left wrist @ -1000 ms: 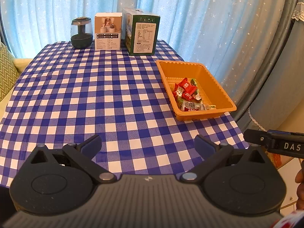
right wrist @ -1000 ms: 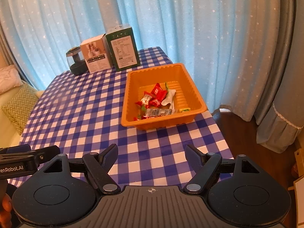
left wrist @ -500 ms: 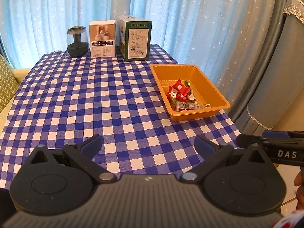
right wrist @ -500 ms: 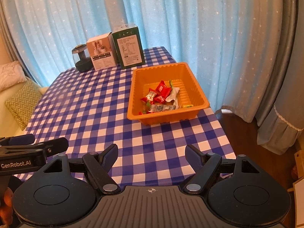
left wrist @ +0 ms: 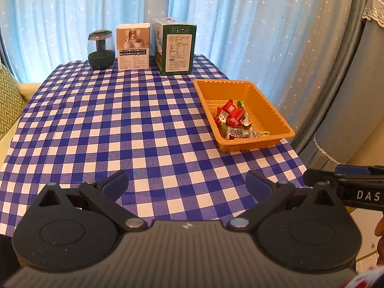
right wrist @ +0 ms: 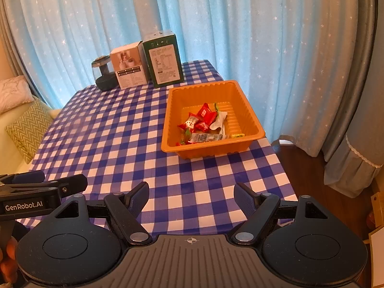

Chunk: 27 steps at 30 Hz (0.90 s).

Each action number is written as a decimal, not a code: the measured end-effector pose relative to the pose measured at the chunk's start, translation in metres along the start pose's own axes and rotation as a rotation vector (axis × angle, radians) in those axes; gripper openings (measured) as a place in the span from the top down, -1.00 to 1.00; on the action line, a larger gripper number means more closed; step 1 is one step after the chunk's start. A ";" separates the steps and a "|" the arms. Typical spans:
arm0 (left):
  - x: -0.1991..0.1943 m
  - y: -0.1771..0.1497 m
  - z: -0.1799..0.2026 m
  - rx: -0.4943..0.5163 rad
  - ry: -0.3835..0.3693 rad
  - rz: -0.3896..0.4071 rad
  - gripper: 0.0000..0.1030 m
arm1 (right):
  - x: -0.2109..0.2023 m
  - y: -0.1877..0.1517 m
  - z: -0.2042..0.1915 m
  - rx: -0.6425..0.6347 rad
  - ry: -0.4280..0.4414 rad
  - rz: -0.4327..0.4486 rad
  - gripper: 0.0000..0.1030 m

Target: Organize snacks

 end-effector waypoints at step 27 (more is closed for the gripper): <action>0.002 -0.001 0.002 -0.002 -0.001 -0.009 -1.00 | 0.002 -0.002 0.000 0.001 -0.001 -0.001 -0.50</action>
Point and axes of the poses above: each gripper's, at about its wrist camera, not at the fingertips, and x roughly the way its jaws point, z to its right, y to its top, the point moved 6 cm from there along x, roughly the way its jaws point, and after that the axes turned 10 degrees about y, right-handed, at the moved point
